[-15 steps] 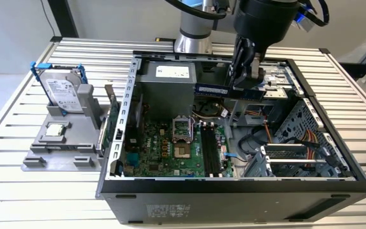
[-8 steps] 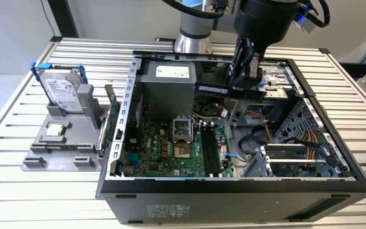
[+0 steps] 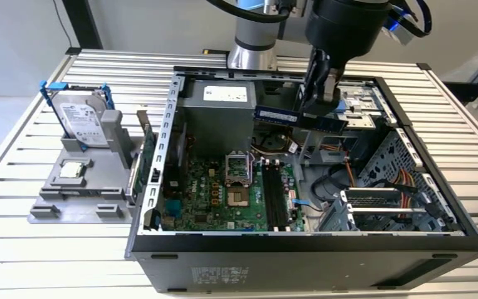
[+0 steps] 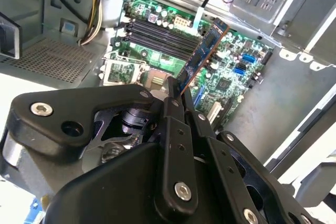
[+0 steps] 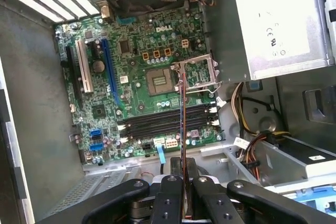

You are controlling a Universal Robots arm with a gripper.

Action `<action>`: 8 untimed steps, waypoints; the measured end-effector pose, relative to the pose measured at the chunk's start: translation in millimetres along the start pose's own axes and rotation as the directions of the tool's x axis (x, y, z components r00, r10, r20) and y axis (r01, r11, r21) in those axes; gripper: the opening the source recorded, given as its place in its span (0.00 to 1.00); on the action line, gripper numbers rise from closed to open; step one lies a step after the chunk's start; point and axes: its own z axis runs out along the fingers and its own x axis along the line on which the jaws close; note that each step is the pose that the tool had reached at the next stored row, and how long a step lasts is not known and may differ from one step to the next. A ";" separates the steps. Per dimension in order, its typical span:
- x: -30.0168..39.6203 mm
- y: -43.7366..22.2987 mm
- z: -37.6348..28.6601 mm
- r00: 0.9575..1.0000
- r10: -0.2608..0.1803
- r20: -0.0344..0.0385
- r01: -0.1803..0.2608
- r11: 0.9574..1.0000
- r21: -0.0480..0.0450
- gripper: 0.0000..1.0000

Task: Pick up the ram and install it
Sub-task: 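Insert the ram into the slot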

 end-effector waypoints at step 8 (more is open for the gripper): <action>0.0 0.0 0.0 0.999 0.036 0.001 -0.036 0.999 -0.001 0.00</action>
